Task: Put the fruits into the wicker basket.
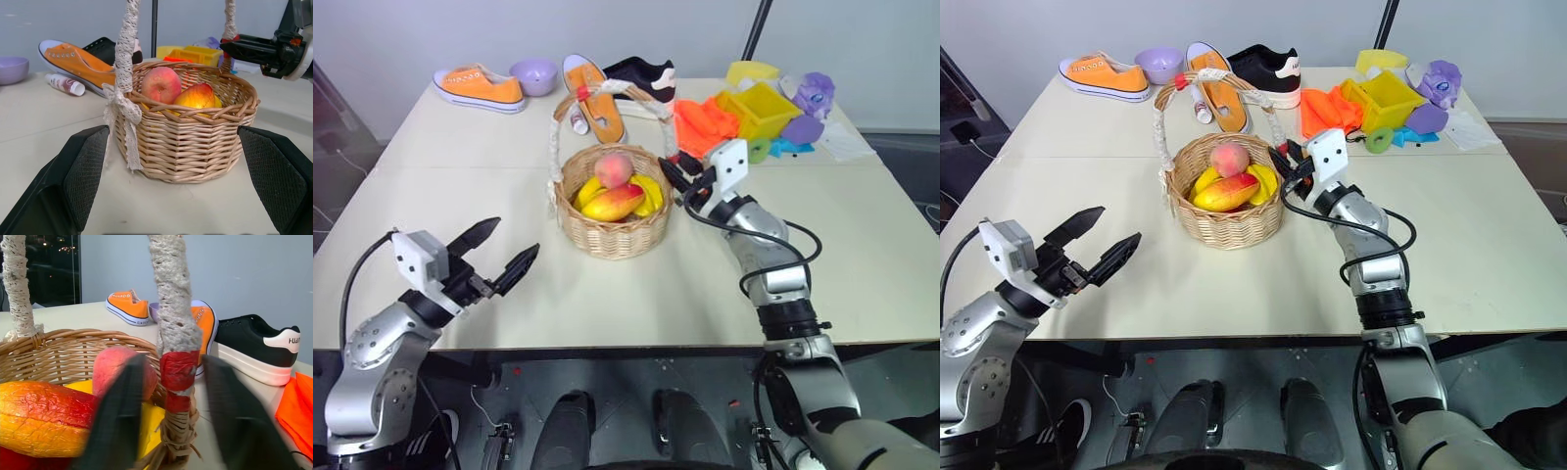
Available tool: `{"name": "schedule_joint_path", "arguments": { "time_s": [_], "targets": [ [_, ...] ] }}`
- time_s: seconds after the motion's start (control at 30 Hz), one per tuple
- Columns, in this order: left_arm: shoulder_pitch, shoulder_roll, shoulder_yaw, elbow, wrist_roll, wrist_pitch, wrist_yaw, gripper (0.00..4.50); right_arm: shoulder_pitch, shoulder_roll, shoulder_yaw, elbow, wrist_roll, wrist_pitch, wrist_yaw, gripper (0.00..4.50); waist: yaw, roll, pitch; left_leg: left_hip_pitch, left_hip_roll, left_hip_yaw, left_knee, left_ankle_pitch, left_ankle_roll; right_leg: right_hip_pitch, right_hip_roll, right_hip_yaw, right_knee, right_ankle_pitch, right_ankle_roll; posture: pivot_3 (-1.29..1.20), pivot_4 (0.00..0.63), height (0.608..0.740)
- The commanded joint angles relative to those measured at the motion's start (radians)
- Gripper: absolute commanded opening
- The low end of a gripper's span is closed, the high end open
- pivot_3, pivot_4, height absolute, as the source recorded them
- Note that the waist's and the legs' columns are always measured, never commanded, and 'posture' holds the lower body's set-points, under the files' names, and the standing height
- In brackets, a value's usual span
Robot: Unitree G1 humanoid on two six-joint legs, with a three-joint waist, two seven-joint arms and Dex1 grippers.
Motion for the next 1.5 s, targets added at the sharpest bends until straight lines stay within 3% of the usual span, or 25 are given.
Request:
{"name": "schedule_joint_path", "arguments": {
  "time_s": [0.03,0.3,0.53,0.8,1.17,1.5],
  "targets": [
    [-0.018,0.000,-0.014,-0.018,-0.006,-0.015,0.005,4.50,-0.003,0.000,-0.022,-0.041,0.012,-0.005,-0.010,0.02,-0.001,0.000,0.000,0.000,0.000,0.000,0.000,0.000,0.000,0.000,0.000,0.000,0.000,0.000,0.000,0.00,0.150,0.740],
    [-0.054,0.011,-0.037,0.015,-0.001,-0.019,-0.009,4.50,0.036,-0.057,-0.070,-0.133,0.039,-0.021,0.015,0.02,0.006,0.001,0.000,0.000,0.000,0.000,0.000,0.000,0.000,0.000,0.000,0.000,0.000,0.000,0.000,0.00,0.150,0.740],
    [-0.124,0.039,-0.075,0.081,0.006,-0.018,-0.073,4.50,0.133,-0.229,-0.245,-0.262,0.116,0.042,0.019,0.02,0.008,0.001,0.001,-0.001,-0.001,0.000,0.000,0.000,0.000,0.000,0.000,0.000,-0.001,0.000,0.000,0.00,0.150,0.740],
    [-0.287,0.021,-0.254,0.226,0.095,-0.063,-0.172,4.50,0.297,-0.327,-0.481,-0.307,0.111,0.068,-0.119,0.02,0.005,0.002,0.001,-0.001,-0.001,0.001,0.000,0.000,0.000,0.000,0.001,0.001,-0.001,0.000,0.000,0.00,0.150,0.740],
    [-0.569,-0.118,-0.444,0.489,0.128,-0.110,-0.380,4.50,0.541,-0.292,-0.707,-0.479,0.070,0.091,-0.358,0.02,0.003,0.004,0.001,-0.001,-0.002,0.001,0.000,0.000,0.000,0.000,0.002,0.002,-0.001,0.000,0.001,0.00,0.150,0.740],
    [-0.587,-0.146,-0.452,0.528,0.151,-0.132,-0.416,4.50,0.559,-0.203,-0.680,-0.504,0.063,0.097,-0.473,0.02,0.002,0.006,0.000,0.000,-0.001,0.001,0.000,0.000,0.001,0.000,0.003,0.003,0.000,0.000,0.001,0.00,0.150,0.740]
  ]
}}
